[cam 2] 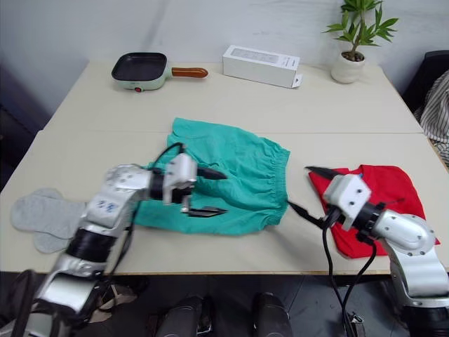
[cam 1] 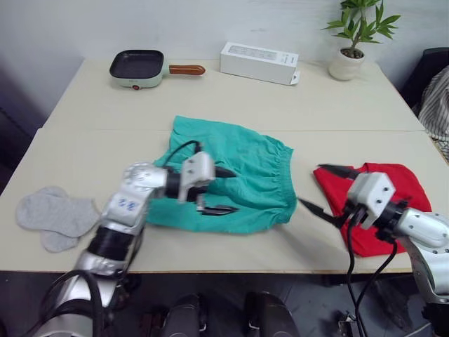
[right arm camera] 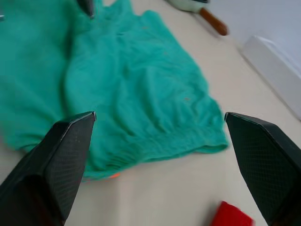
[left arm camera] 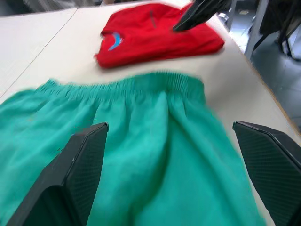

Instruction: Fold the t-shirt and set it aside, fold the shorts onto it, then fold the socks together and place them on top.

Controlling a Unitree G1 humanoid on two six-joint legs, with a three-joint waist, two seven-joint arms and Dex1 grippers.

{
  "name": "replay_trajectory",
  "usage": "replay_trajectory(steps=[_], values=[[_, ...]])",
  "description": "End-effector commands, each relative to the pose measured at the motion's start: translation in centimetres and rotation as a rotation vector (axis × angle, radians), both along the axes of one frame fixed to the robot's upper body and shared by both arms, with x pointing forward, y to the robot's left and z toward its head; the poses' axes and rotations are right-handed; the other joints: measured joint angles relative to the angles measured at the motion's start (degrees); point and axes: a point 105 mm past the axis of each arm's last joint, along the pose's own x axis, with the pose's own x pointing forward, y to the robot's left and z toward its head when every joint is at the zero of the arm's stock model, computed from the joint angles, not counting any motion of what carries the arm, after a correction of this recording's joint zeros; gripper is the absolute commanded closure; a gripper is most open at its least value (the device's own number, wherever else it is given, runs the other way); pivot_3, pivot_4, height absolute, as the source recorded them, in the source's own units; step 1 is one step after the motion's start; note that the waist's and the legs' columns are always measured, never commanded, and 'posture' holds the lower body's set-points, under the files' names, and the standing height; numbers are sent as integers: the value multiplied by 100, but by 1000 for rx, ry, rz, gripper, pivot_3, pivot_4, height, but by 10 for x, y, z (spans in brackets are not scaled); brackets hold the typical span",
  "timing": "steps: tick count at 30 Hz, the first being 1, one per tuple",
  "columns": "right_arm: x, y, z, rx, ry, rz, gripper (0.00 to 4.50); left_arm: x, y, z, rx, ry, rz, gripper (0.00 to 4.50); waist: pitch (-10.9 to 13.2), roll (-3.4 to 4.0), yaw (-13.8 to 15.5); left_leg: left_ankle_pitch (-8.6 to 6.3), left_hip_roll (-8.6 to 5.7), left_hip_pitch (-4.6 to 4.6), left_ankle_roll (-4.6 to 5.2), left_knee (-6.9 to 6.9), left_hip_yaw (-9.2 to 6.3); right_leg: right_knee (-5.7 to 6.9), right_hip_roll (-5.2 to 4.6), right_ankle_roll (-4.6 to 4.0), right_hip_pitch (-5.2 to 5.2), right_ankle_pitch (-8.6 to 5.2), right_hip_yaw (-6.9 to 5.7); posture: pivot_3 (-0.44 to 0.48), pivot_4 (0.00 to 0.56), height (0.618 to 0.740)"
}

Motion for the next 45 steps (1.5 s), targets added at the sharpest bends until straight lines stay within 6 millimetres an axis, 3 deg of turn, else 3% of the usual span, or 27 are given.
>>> replay_trajectory(steps=[1, 3, 5, 8, 10, 13, 16, 19, 24, 26, 31, 36, 41, 45], values=[[-19, 22, -15, -84, 58, 169, 0, -12, 45, 7, 45, -95, 39, 42, 2, 3, 17, -1, 1, 0, -1, -2, 0, 1, 0, -2, -1, -1, -2, 0, 150, 740], [-23, 28, -30, -147, 81, 220, 0, -23, 85, -9, 171, -99, 88, 42, 3, 4, 19, -3, 1, -1, -1, -2, 0, -1, -2, -2, -3, -1, -3, 0, 150, 740], [-20, 31, -38, -171, 71, 219, 0, -33, 113, -20, 235, -81, 140, 42, 4, 7, 11, -10, -1, -1, 2, -1, 2, -4, -7, -2, -4, -1, -3, 0, 150, 740], [-14, 34, -49, -224, 41, 217, 0, -36, 143, -33, 352, -165, 240, 42, 6, 8, 41, -17, -7, -2, 5, 0, 5, -8, -28, -3, -5, -1, -7, 0, 150, 740], [-4, 31, -54, -265, 13, 183, 0, -31, 151, -42, 371, -201, 304, 42, 6, 8, 73, -40, -28, -3, 8, -8, -6, -8, -51, -3, -2, -1, -17, 0, 150, 740], [7, 27, -59, -303, -11, 151, 383, -23, 149, -53, 350, -196, 343, 0, 5, 11, 113, -37, -39, -2, 13, -6, -6, -7, -68, 1, -1, 1, -19, 0, 150, 740], [16, 23, -60, -333, -28, 134, 1280, -12, 138, -64, 358, -186, 336, 0, -8, 34, 157, -30, -41, 3, 2, -6, -4, -2, -69, 4, 2, 4, -20, 0, 150, 740], [20, 20, -58, -348, -49, 122, 2338, 0, 139, -72, 390, -180, 359, 625, -20, 53, 186, -26, -42, 8, 4, -5, 1, 5, -68, 7, 5, 6, -21, 0, 150, 740], [25, 16, -55, -334, -68, 93, 4060, 15, 137, -82, 403, -177, 376, 2116, -50, 99, 173, -11, -42, 13, 19, -5, 6, 10, -61, 9, 8, 7, -26, 0, 150, 740], [27, 17, -52, -323, -84, 86, 4500, 17, 131, -88, 399, -155, 355, 2754, -55, 108, 175, -4, -41, 15, 32, -6, 9, 13, -61, 9, 7, 7, -27, 0, 150, 740], [28, 16, -51, -358, -115, 98, 4500, 10, 119, -97, 412, -136, 250, 4448, -64, 120, 177, -1, -41, 21, 37, -6, 10, 19, -61, 9, 8, 7, -26, 0, 150, 740], [29, 19, -46, -376, -183, 117, 4500, -14, 118, -85, 362, -71, 183, 4448, -65, 119, 126, 0, -40, 20, 32, -6, 10, 17, -61, 9, 7, 8, -24, 0, 150, 740], [42, 4, -31, -385, -283, 30, 4500, -69, 123, -56, 240, 182, 124, 4448, -58, 109, -133, -17, -36, 9, 22, -15, 23, 13, -51, 11, 0, 6, -18, 0, 150, 740], [30, 8, -30, -323, -272, 120, 4500, -96, 132, -46, 307, 262, 118, 4448, -34, 71, -140, -15, -25, 4, 15, -15, 22, -2, -31, 16, -1, 1, -16, 0, 150, 740]])
